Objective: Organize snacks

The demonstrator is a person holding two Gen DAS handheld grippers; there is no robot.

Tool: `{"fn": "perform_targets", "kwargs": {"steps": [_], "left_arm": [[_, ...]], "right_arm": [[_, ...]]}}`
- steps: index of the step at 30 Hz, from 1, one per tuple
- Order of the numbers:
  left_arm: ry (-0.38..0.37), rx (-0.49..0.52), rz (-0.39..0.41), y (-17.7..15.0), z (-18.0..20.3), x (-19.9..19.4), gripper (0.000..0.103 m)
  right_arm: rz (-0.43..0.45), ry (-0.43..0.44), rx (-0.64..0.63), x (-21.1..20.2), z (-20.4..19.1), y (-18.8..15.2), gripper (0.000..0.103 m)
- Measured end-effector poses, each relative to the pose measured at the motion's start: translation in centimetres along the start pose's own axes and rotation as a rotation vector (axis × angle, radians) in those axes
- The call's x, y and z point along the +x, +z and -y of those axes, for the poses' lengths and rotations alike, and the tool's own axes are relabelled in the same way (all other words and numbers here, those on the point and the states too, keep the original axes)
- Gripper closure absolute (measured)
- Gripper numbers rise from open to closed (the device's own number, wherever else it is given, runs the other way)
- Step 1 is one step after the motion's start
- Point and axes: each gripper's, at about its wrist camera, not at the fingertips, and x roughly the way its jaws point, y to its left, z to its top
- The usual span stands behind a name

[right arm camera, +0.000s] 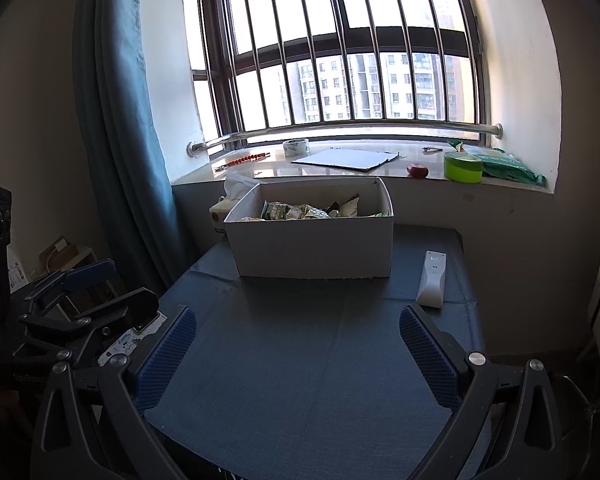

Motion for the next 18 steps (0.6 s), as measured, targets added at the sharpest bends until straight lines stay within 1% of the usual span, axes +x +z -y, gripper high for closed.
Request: {"fn": "perform_targets", "kwargs": {"steps": [18], "left_arm": [[-0.006,-0.004,-0.006,-0.11,-0.13,0.15,0.0]], "right_arm": [[-0.003,-0.005,0.001,0.08,-0.01,-0.16,0.0]]}}
